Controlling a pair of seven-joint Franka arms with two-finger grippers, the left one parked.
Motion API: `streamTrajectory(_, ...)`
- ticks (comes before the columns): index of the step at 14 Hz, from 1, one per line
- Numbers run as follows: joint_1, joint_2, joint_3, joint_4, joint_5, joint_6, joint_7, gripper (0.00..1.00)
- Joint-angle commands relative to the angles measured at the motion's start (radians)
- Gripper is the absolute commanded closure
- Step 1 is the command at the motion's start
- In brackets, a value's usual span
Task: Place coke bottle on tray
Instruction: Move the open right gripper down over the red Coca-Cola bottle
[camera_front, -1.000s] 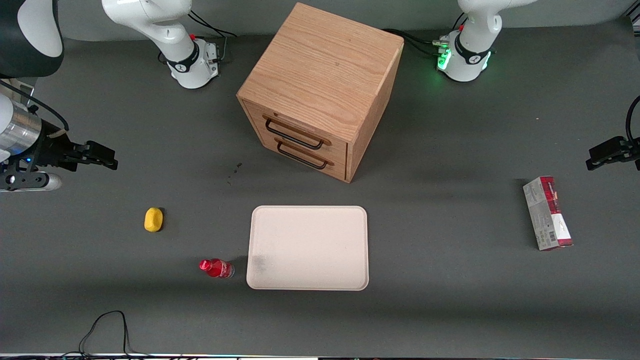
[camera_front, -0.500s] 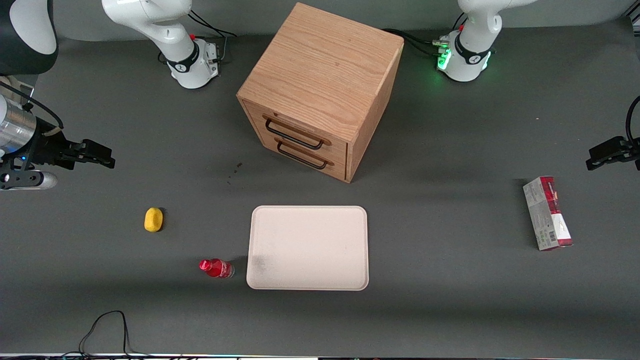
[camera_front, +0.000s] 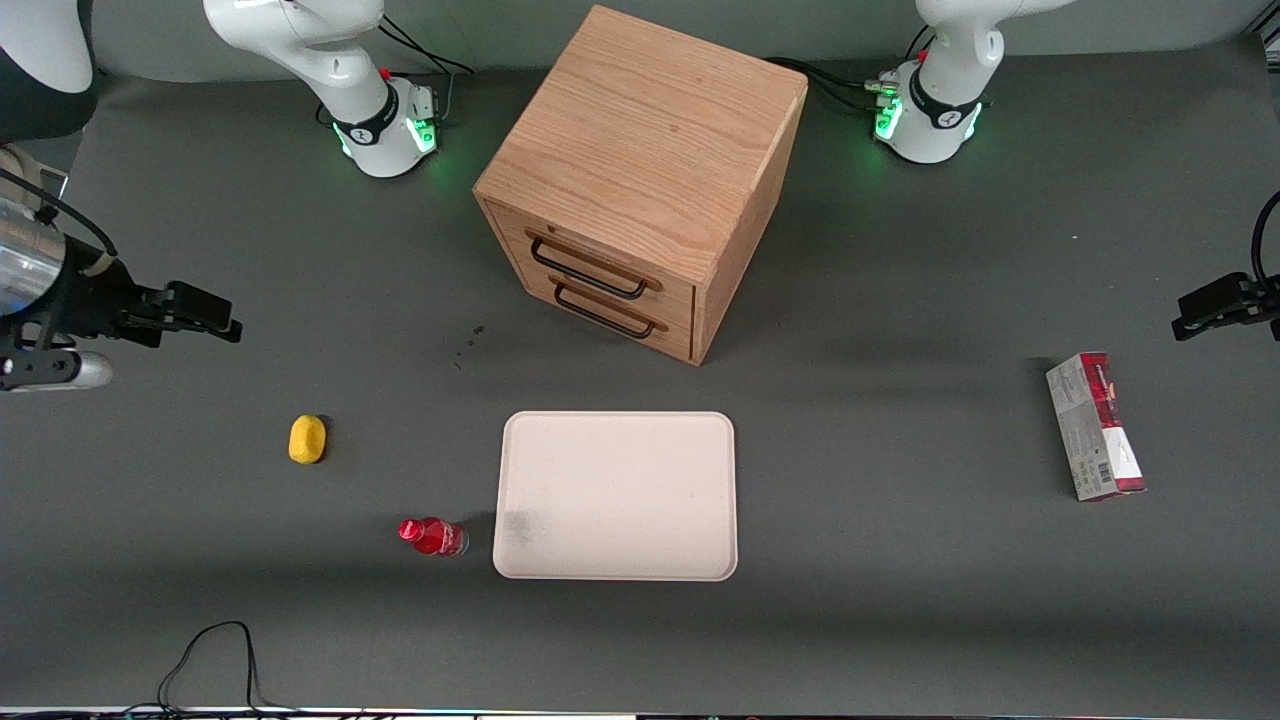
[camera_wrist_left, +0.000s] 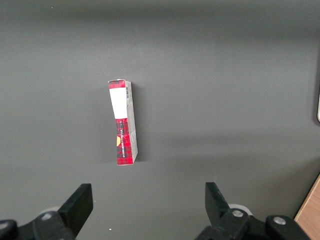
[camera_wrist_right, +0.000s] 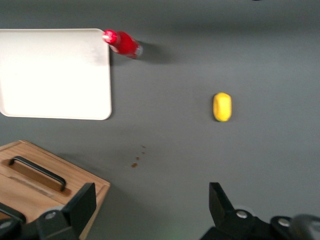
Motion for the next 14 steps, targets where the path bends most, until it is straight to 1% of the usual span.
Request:
streamTrajectory(1, 0.078, 0.121, 0.036, 0.18, -0.02, -0.052, 0.151, 0.0)
streamTrajectory(2, 0.128, 0.136, 0.036, 0.203, -0.069, -0.052, 0.191, 0.0)
streamTrajectory(3, 0.154, 0.151, 0.036, 0.223, -0.088, -0.052, 0.222, 0.0)
streamTrajectory(8, 0.15, 0.197, 0.035, 0.261, -0.088, -0.044, 0.231, 0.0)
streamTrajectory(9, 0.142, 0.255, 0.033, 0.316, -0.087, -0.037, 0.233, 0.0)
streamTrajectory(11, 0.125, 0.448, 0.036, 0.474, -0.087, -0.008, 0.233, 0.0)
streamTrajectory(12, 0.12, 0.516, 0.038, 0.509, -0.087, 0.052, 0.233, 0.0)
streamTrajectory(13, 0.114, 0.547, 0.039, 0.511, -0.084, 0.124, 0.233, 0.0)
streamTrajectory(14, 0.091, 0.564, 0.054, 0.511, -0.076, 0.163, 0.233, 0.0)
